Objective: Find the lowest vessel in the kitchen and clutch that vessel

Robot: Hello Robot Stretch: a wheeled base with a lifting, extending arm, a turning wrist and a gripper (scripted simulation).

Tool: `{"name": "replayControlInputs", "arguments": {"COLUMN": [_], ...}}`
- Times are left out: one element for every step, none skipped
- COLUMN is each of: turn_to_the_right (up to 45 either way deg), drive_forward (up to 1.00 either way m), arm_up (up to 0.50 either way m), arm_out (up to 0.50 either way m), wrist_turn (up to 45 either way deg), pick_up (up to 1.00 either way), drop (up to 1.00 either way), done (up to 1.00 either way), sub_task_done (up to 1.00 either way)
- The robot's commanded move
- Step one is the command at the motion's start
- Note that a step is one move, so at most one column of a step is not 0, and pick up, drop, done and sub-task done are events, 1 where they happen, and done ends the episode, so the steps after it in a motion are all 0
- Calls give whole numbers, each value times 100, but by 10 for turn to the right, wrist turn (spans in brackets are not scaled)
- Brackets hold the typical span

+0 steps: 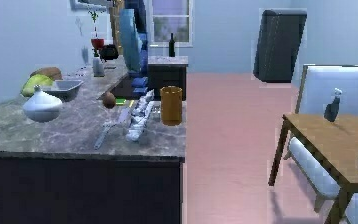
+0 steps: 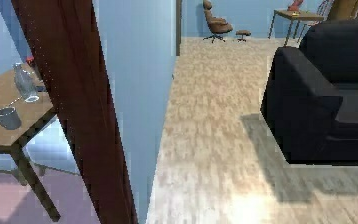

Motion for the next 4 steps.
{"name": "replayControlInputs", "arguments": {"turn_to_the_right": [0, -450, -450, -450], "drive_forward": [40, 0, 0, 0], "arm_up": [0, 0, 0, 0], "arm_out": [0, 0, 0, 0], "wrist_turn": [0, 0, 0, 0], "pick_up": [0, 0, 0, 0], "drop": [0, 0, 0, 0], "done": [0, 0, 0, 0], "sub_task_done": [0, 0, 0, 0]}}
